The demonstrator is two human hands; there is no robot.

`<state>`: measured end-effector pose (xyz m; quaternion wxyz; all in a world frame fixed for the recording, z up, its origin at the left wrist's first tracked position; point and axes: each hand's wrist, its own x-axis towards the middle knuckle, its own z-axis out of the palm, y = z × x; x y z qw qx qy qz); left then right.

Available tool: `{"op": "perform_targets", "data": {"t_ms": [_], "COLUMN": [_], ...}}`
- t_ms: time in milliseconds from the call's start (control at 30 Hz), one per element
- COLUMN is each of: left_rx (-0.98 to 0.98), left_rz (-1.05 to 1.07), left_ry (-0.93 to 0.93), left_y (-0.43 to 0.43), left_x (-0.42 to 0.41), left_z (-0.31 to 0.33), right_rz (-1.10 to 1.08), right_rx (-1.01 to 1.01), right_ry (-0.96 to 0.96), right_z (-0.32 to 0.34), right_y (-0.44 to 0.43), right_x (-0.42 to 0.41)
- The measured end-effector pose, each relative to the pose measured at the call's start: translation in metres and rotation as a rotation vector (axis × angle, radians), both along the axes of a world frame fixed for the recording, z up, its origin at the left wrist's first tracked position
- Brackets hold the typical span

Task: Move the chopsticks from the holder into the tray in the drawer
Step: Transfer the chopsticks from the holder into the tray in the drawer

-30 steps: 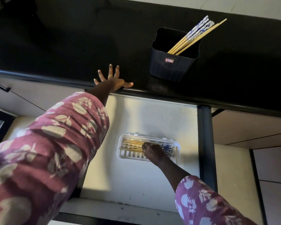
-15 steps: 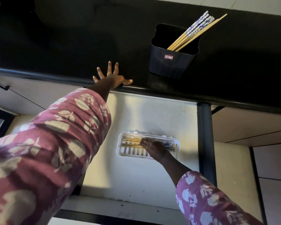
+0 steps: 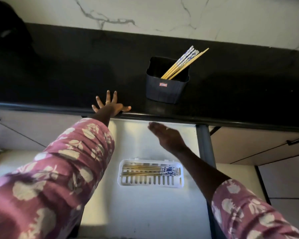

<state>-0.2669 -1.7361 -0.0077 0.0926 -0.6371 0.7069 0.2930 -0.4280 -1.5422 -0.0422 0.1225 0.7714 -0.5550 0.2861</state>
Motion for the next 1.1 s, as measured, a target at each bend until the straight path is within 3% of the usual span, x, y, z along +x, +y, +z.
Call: {"op": "perform_targets", "data": {"t_ms": [100, 233, 367, 433, 567, 733, 833, 1100], "left_rx": [0.019, 0.033, 0.039, 0.04, 0.044, 0.044, 0.045, 0.045], "left_rz": [0.013, 0.019, 0.01, 0.014, 0.024, 0.02, 0.028, 0.036], "left_ry": [0.01, 0.018, 0.01, 0.003, 0.006, -0.01, -0.008, -0.004], "left_y": [0.0, -0.002, -0.006, -0.007, -0.01, -0.01, -0.011, -0.011], "left_x": [0.001, 0.001, 0.001, 0.001, 0.0, -0.001, 0.0, 0.0], "left_z": [0.001, 0.0, -0.003, -0.005, -0.007, -0.009, -0.009, -0.011], "right_rz": [-0.138, -0.372, -0.566, -0.622, -0.583, -0.364, -0.326, -0.217], "right_rx": [-0.242, -0.428, -0.208, -0.075, 0.152, 0.518, 0.607, 0.615], "right_ry": [0.046, -0.069, -0.325, -0.351, -0.145, 0.378, 0.438, 0.593], "right_z": [0.044, 0.086, 0.118, 0.131, 0.152, 0.164, 0.167, 0.164], "right_y": [-0.035, -0.073, -0.102, -0.118, -0.148, -0.175, -0.183, -0.197], "right_x": [-0.026, -0.058, -0.086, -0.102, -0.135, -0.148, -0.142, -0.124]}}
